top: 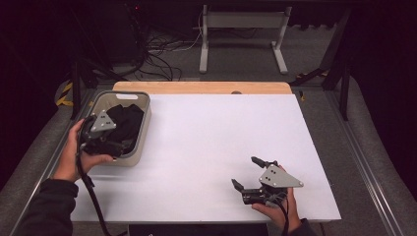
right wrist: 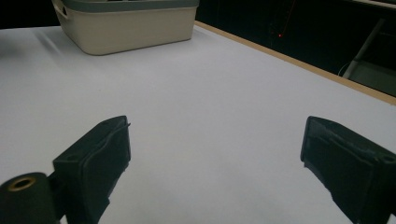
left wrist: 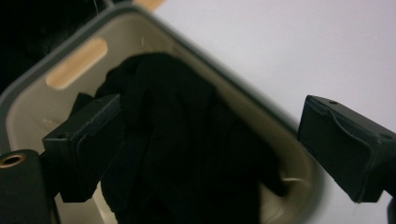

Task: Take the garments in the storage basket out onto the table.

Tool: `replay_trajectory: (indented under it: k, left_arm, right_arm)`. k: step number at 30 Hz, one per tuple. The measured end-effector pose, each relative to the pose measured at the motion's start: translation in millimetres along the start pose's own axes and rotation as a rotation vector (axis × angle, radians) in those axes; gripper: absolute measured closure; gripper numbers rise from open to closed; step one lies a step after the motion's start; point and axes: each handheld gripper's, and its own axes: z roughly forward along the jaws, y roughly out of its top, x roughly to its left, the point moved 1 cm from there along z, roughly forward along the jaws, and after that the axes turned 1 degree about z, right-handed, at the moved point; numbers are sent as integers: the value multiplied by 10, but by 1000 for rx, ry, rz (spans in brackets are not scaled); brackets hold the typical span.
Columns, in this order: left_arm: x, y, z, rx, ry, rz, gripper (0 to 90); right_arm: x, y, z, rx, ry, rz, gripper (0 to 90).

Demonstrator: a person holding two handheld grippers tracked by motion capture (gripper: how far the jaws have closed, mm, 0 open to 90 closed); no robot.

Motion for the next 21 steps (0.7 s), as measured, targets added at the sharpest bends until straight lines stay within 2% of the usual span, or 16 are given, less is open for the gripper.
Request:
replay_trajectory:
  k: [4,5,7,8,9,10,12,13,14,16,17,21]
  left_arm:
    - [210,7,261,73,0,-47,114]
    - [283,5,364,97,2,-72,113]
    - [361,11,477,135,-3,-96,113]
    - [361,11,477,135,-3,-96,113]
    - [416,6,550,146,-5,-117,113]
    - [437,1,585,154,-2,-120,113]
    - [484,-22,680,188,18,-132,111]
    - [543,-37,748,225,-6,-160,96]
    - [543,-37,748,225,-6,-160,90]
    - [610,-64,818,269,-47,-228,76]
    - [613,-75,840,287,-55,-238,42]
    - [603,-103,911,322,-116,-265,75]
  right_arm:
    - [10,-25,21,20,9,-8,84]
    - [14,-38,30,28,16,-5,82]
    - [15,-48,39,35,22,-3,82]
    - [15,-48,39,35,22,-3,82]
    - [17,-53,44,37,22,-5,82]
    - [18,-58,48,42,29,-10,82]
    - [25,-67,57,57,37,-6,82]
    - [29,-78,67,66,44,-6,81]
    - [30,-82,70,67,45,-7,81]
    - [34,-87,74,73,48,-9,81]
    - [36,-95,82,78,51,-15,81]
    - [51,-109,91,89,69,-14,81]
